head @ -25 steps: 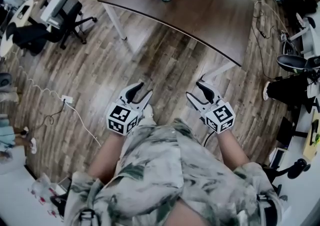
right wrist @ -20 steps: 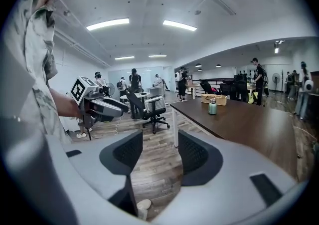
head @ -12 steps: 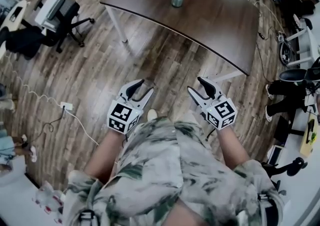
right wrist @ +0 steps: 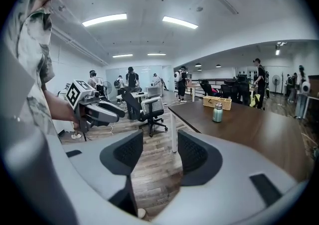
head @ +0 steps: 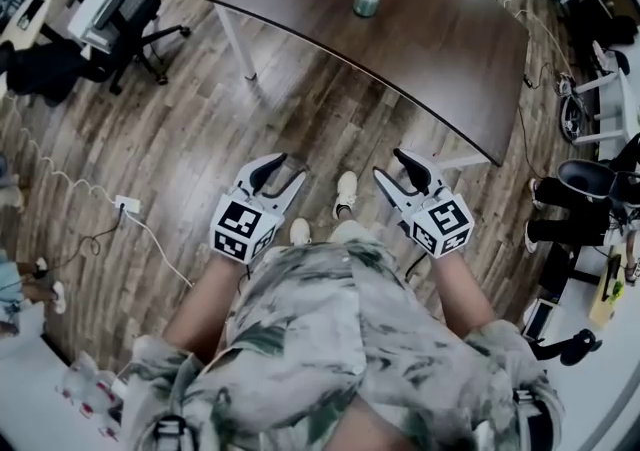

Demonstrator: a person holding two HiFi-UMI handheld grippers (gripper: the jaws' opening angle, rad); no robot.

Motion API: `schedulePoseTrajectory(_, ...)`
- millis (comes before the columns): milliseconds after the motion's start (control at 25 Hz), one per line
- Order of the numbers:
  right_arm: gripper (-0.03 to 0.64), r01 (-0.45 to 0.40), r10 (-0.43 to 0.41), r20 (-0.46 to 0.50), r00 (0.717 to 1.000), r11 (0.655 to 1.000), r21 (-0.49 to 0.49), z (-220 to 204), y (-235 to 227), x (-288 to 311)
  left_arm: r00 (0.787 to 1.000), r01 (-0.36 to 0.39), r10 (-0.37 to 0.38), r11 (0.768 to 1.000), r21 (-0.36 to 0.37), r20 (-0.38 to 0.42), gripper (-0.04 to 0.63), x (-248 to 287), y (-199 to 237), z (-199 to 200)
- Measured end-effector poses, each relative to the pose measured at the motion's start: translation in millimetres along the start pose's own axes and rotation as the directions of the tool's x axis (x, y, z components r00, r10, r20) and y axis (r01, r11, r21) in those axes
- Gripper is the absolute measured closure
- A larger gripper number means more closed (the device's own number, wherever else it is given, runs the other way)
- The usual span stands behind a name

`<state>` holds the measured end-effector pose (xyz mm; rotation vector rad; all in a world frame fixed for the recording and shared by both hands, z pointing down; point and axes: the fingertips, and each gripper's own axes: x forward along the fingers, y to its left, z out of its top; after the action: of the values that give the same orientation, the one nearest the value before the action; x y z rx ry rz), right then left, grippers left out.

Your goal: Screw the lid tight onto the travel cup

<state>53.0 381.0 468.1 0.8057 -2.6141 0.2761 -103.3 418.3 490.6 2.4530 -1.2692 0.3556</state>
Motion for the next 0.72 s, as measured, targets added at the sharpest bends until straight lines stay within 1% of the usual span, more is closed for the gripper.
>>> schedulePoseTrajectory(240,0.380,-0.041,0.041,-0.006,0.999,0.999,0.025,-6.2,-53.9,22.7,0.999,-0.043,0.043,0.999,0.000,-0.014,0.416,47.6,13.2,20.8)
schedulePoseTrajectory(440,0.380,-0.071,0.071,0.007,0.997,0.997,0.002,14.8,-112.7,44.2,0.997,-0.072,0.072,0.997,-0.007,-0.018,0.416,94.0,30.2,48.4)
schedulePoseTrajectory(720,0.380,-0.112,0.112,0.003,0.994,0.994,-0.017,26.4,-186.8,65.2,0.994,-0.110,0.110,0.994,-0.015,-0.008,0.416,158.3,39.9,87.5)
